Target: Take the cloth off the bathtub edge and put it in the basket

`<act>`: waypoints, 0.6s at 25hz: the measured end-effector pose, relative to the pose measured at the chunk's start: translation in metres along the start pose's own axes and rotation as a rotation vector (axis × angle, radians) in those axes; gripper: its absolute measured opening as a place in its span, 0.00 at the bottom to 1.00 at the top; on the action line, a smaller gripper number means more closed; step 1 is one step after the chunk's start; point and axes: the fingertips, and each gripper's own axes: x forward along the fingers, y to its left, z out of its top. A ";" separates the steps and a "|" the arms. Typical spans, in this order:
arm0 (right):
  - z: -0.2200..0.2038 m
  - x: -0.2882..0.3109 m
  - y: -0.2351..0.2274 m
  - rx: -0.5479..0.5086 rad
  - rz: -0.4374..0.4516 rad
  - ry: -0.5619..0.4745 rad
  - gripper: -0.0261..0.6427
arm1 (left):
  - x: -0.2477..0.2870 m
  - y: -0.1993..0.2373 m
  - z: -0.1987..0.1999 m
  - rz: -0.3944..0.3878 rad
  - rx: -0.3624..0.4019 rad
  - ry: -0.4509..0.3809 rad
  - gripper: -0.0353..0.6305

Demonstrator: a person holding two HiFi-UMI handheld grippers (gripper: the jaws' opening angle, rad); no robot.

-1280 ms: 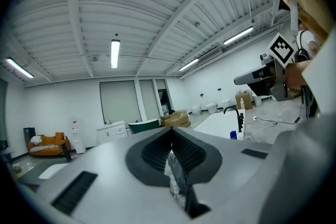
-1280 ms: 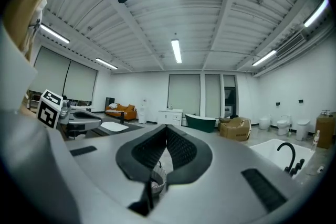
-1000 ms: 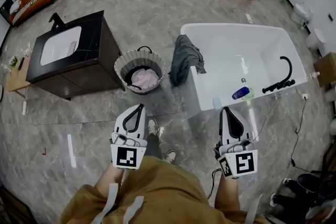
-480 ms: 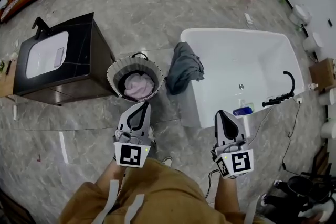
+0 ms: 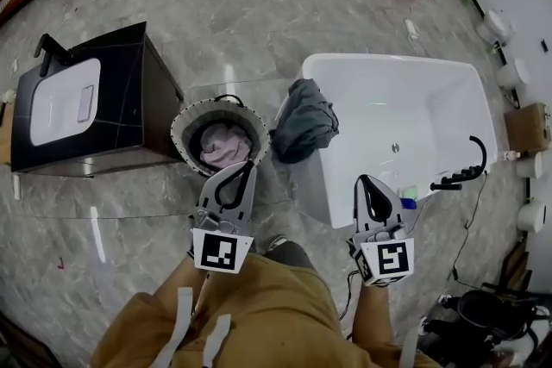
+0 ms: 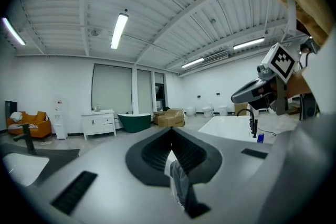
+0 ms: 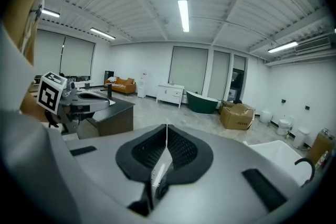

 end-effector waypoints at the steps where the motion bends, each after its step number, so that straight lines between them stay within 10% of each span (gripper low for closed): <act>1: -0.002 0.006 -0.004 -0.002 -0.005 0.009 0.05 | 0.007 0.002 -0.001 -0.004 -0.001 0.002 0.06; 15: -0.077 0.129 -0.058 -0.078 0.105 0.195 0.08 | 0.087 0.011 -0.038 0.064 -0.004 0.087 0.06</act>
